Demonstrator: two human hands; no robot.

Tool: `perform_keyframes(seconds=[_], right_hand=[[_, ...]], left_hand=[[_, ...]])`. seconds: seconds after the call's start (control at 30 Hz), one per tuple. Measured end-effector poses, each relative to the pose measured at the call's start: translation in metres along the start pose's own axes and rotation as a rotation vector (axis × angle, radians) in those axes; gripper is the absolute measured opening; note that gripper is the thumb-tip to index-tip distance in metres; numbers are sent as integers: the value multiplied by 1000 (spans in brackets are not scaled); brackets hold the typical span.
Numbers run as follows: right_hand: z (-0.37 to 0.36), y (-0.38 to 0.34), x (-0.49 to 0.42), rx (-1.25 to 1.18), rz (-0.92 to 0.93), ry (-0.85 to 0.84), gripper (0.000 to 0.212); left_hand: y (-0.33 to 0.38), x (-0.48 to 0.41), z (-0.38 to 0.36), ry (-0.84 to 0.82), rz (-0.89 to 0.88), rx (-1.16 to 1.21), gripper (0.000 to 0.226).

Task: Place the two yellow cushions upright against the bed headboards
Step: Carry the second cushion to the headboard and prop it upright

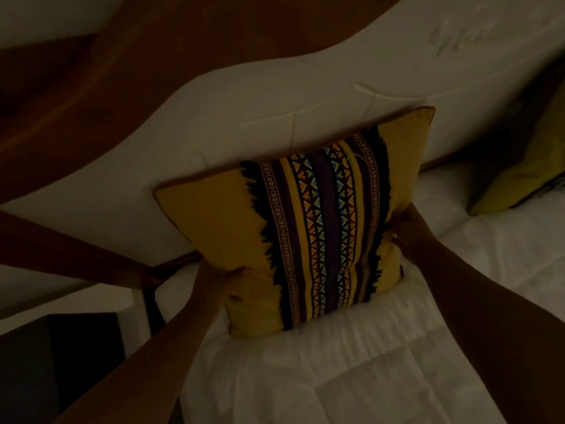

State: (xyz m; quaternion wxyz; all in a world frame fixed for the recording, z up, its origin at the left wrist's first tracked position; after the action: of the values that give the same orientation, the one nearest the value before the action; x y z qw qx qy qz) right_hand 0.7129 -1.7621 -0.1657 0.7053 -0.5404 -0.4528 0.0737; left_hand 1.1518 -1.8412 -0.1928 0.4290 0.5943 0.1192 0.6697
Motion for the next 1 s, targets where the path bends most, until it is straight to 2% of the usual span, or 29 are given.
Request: perform_keyframes(seconds=[0.23,0.33,0.4,0.5,0.57,0.7,0.73,0.87,1.0], right_hand=[[-3,-3,-8,57,76,20,56],[-2,-16,7,246,163,39,49],[3,-27,24,421,236,116,43],[13,-32,57,462,317,183,49],[10,-27,82,557,335,127,57],[-5,-16,141,721,318,-11,64],[-8,-16,159,730,326,-38,63],[-15,-31,237,746,408,-88,54],[-21,-50,309,787,517,-120,48]], left_hand=[[-6,-9,-2,20,39,-30,83],[-3,-5,-1,-11,26,-68,80],[1,3,3,-19,3,-81,84],[8,22,11,-26,-69,-132,92],[12,38,16,-18,-110,-174,85],[25,82,30,-7,-187,-254,47],[28,95,32,-17,-205,-276,46],[49,156,34,-67,-341,-472,68],[64,221,29,-77,-507,-693,60]])
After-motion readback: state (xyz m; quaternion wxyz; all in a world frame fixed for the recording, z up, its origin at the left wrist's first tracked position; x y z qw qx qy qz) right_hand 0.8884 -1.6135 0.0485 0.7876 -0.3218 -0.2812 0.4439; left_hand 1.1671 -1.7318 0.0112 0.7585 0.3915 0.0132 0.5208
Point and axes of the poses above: each hand's wrist, its own x-axis away from the middle knuckle, its own z-axis out of the back of the hand, y = z × x, the point moved 10 cm from there along -x, towards the middle knuckle, and after that the axes turned 14 degrees about -x, right-handed, at the moved point
